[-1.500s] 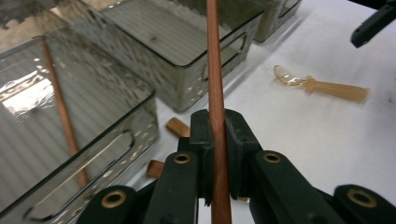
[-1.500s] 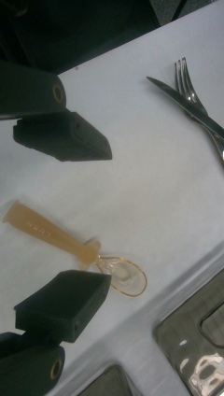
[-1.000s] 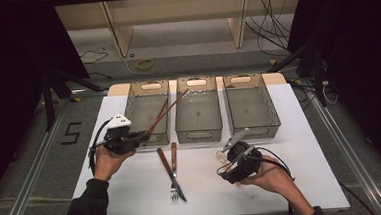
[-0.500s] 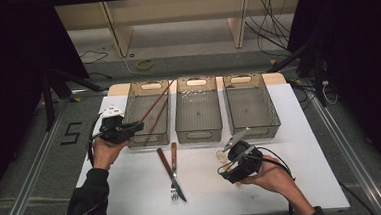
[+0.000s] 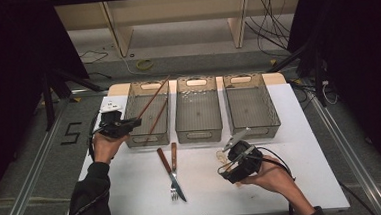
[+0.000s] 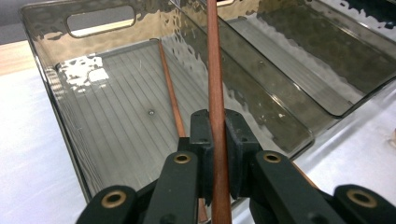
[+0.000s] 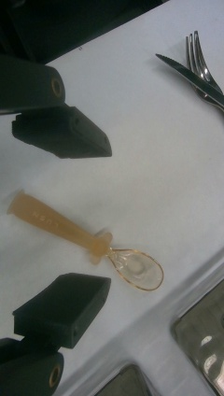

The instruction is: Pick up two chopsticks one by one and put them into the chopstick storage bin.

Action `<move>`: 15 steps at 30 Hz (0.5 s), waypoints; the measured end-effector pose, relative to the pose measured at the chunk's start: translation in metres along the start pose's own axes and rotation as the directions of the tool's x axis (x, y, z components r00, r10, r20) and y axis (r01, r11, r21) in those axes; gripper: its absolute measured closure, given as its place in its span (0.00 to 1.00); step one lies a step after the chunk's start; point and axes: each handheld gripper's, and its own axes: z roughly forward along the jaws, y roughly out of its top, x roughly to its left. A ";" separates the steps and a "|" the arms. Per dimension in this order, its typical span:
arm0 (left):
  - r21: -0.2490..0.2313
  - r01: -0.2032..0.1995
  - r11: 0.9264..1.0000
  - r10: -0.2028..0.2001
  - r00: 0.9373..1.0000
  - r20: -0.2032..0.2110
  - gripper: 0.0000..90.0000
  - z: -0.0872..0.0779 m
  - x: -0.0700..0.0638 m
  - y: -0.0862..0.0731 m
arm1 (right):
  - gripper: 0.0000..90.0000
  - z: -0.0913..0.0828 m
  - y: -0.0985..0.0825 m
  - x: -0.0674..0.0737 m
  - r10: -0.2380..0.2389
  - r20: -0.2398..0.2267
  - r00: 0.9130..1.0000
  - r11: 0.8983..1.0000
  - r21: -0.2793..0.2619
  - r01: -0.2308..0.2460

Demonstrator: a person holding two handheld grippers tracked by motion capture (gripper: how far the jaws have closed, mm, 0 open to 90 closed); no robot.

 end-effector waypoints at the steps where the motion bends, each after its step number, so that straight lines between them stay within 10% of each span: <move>1: 0.003 0.003 1.000 -0.003 1.000 -0.001 0.92 0.001 0.001 0.000 | 0.35 0.000 0.000 0.000 0.000 0.000 1.000 1.000 0.000 0.000; 15: 0.029 0.048 0.998 -0.046 0.998 -0.046 0.92 0.014 0.013 0.000 | 0.36 0.000 0.000 0.000 0.000 -0.002 1.000 1.000 0.001 0.000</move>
